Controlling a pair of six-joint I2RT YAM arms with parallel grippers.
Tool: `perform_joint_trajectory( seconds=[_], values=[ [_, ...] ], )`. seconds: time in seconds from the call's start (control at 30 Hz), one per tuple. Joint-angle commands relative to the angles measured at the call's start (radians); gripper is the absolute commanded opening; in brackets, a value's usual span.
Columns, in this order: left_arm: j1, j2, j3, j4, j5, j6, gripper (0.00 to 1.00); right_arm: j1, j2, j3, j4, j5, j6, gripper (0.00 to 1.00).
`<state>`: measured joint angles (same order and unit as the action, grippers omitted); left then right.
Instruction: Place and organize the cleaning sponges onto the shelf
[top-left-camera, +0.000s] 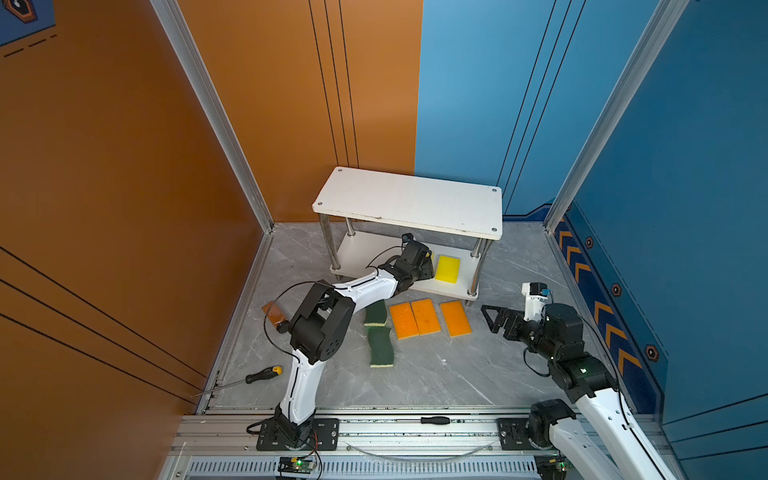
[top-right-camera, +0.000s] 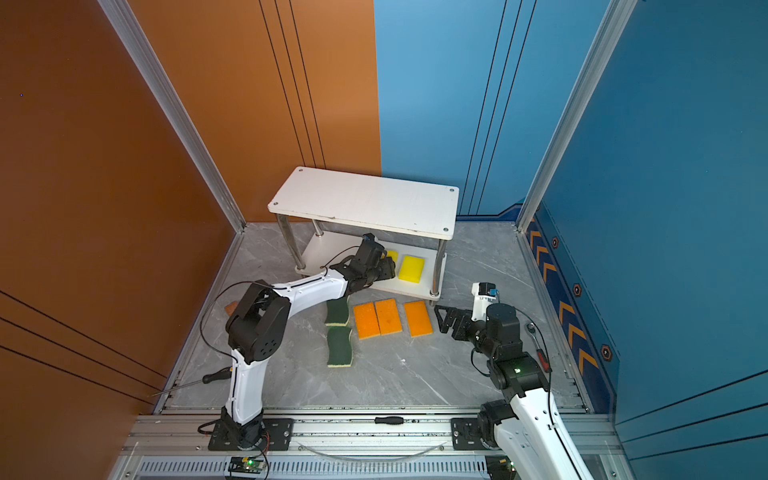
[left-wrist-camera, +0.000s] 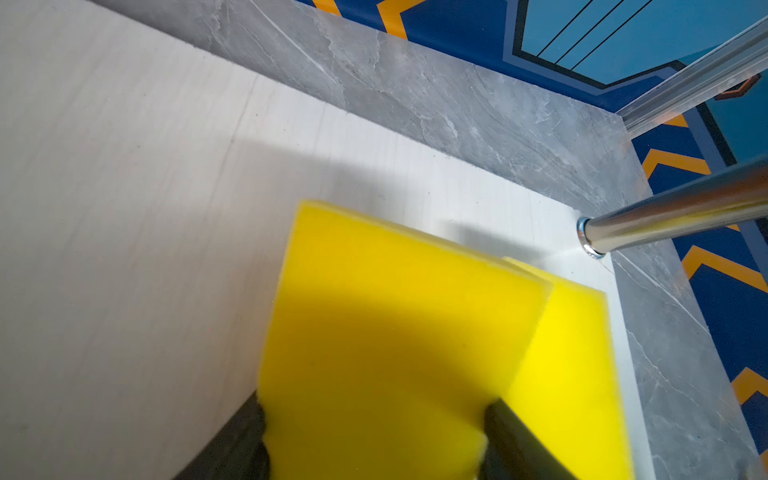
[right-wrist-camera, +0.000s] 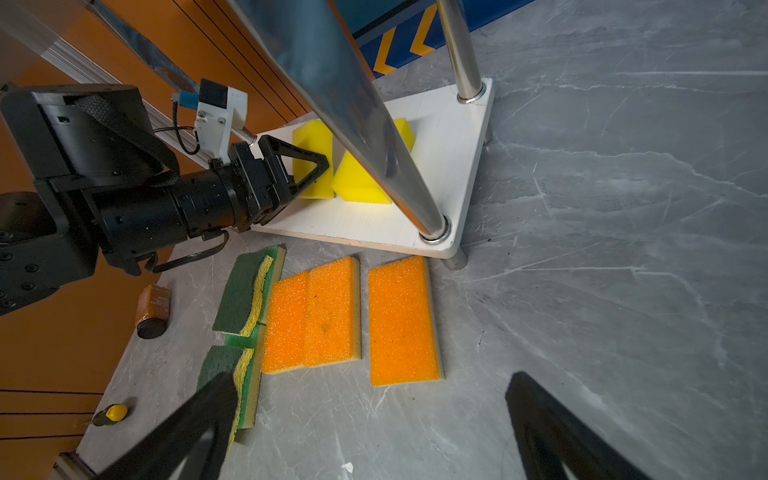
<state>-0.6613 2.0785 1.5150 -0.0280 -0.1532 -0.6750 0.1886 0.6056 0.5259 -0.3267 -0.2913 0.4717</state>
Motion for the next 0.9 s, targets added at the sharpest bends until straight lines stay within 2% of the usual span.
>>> perform_joint_trajectory(
  seconds=[0.0, 0.87],
  values=[
    [0.006, 0.025, -0.005, -0.004, 0.023, -0.008, 0.69, -0.007, -0.013, -0.01, -0.025, 0.006, -0.01, 1.0],
    [0.005, 0.032, -0.004, -0.013, 0.019, -0.011, 0.71, -0.007, -0.018, -0.015, -0.025, 0.003, -0.01, 1.0]
  ],
)
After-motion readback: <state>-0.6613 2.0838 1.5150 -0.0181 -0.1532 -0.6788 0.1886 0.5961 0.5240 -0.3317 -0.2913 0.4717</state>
